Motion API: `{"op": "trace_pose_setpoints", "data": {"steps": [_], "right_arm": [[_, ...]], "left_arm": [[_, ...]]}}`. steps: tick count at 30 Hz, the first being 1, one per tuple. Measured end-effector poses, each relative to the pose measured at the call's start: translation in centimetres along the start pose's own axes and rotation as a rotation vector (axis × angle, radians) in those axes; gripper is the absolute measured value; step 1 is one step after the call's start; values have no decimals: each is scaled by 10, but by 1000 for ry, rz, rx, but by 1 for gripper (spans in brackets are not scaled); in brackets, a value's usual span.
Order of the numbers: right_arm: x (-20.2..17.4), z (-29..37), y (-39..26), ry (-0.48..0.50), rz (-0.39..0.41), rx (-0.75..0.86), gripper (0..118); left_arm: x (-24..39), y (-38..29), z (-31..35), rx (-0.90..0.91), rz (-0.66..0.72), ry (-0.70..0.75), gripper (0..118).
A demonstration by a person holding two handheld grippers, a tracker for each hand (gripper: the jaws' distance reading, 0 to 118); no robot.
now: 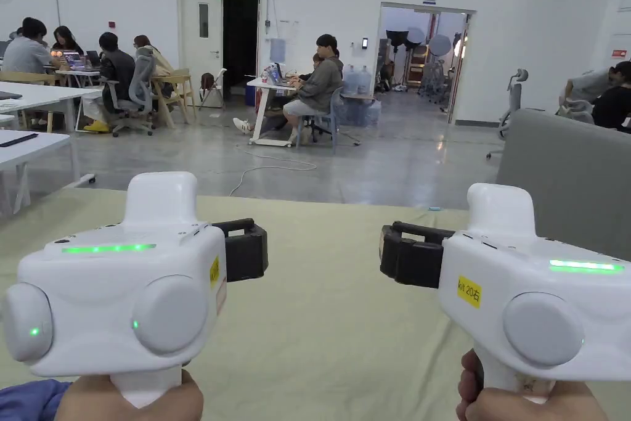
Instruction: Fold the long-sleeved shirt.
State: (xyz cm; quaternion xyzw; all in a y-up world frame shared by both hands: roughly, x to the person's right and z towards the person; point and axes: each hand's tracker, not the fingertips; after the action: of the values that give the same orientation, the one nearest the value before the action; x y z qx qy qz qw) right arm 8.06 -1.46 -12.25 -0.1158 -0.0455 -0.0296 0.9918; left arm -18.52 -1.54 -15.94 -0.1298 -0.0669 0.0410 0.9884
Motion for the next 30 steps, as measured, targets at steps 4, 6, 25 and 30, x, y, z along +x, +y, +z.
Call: {"op": "trace_pose_setpoints", "data": {"steps": [4,6,25,30], "right_arm": [[0,1,1,4,-2,1,118],[0,1,2,2,1,2,118],[0,2,3,0,10,2,118],[1,3,4,-2,4,5,118]], "left_arm": [[0,1,1,3,-4,1,108],[-1,2,1,5,-1,1,108],[3,4,4,4,-16,4,108],[2,4,5,2,-11,2,108]]}}
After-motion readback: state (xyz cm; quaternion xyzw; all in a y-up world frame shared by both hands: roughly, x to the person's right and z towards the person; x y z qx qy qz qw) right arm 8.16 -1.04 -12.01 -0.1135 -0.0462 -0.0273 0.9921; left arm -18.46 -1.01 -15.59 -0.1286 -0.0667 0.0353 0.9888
